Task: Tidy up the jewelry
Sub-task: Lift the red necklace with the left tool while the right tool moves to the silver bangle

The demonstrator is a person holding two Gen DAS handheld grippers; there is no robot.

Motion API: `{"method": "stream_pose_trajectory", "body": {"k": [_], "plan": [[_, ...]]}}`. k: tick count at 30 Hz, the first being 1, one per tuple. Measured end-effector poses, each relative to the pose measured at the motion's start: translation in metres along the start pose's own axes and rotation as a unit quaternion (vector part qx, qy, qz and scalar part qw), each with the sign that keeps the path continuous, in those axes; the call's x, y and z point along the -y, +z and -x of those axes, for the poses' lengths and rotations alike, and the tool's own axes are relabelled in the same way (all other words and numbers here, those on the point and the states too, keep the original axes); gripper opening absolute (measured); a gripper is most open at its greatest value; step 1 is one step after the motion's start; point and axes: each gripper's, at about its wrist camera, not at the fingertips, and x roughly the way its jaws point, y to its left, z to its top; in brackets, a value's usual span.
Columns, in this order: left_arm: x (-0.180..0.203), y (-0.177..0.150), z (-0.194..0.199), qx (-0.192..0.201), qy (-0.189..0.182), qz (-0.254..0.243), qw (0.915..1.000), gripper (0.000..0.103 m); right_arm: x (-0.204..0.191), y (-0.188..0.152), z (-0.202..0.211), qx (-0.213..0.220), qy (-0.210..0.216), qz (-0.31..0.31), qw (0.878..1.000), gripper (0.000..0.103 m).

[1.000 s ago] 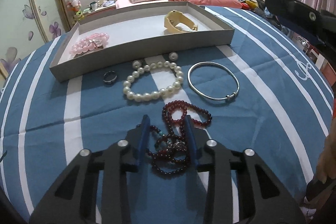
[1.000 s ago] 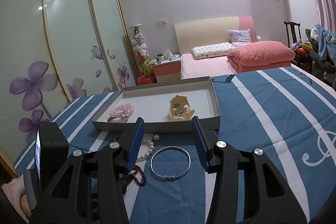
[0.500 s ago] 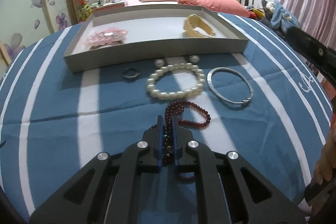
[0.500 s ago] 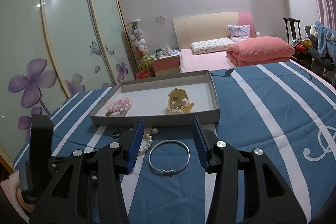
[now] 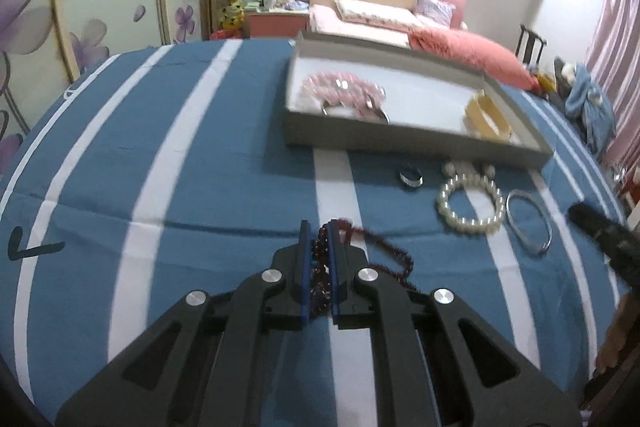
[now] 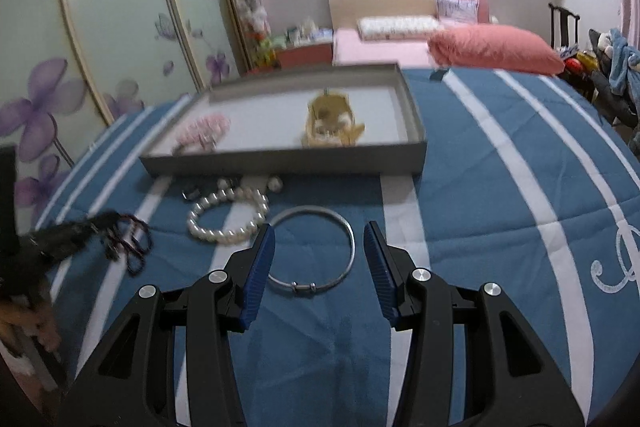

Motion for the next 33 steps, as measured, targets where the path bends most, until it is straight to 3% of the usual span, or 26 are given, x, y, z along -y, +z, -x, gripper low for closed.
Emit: {"method": "stream_pose_trajectory", "body": {"k": [2, 3, 4, 6, 13, 23, 25, 33], "plan": [[-0.003, 0.004, 0.005, 0.01, -0.003, 0.005, 0.9999, 0.008, -0.002, 0.0, -0.008, -0.019, 0.0, 0.005, 1.0, 0.048], [-0.003, 0.005, 0.005, 0.011, -0.004, 0.006, 0.9999, 0.008, -0.004, 0.0, -0.011, -0.025, -0.006, 0.011, 1.0, 0.052], [-0.004, 0.005, 0.006, 0.013, -0.005, 0.007, 0.9999, 0.008, -0.007, -0.001, -0.015, -0.032, -0.012, 0.018, 0.999, 0.063], [-0.003, 0.007, 0.007, 0.016, -0.007, 0.008, 0.9998, 0.008, -0.01, 0.0, -0.02, -0.038, -0.019, 0.028, 0.999, 0.071], [-0.003, 0.012, 0.01, 0.023, -0.012, 0.011, 0.9996, 0.008, -0.016, 0.004, -0.041, -0.073, -0.026, 0.046, 0.996, 0.077], [-0.001, 0.015, 0.009, 0.023, -0.011, 0.008, 0.9997, 0.008, -0.02, 0.012, -0.059, -0.086, -0.044, 0.061, 0.993, 0.078], [0.0, 0.015, 0.009, 0.022, -0.011, 0.007, 0.9997, 0.008, -0.02, 0.012, -0.058, -0.083, -0.041, 0.063, 0.994, 0.07], [0.003, 0.014, 0.013, 0.029, -0.018, 0.007, 0.9994, 0.008, -0.013, 0.006, -0.047, -0.078, -0.039, 0.044, 0.995, 0.07]]}}
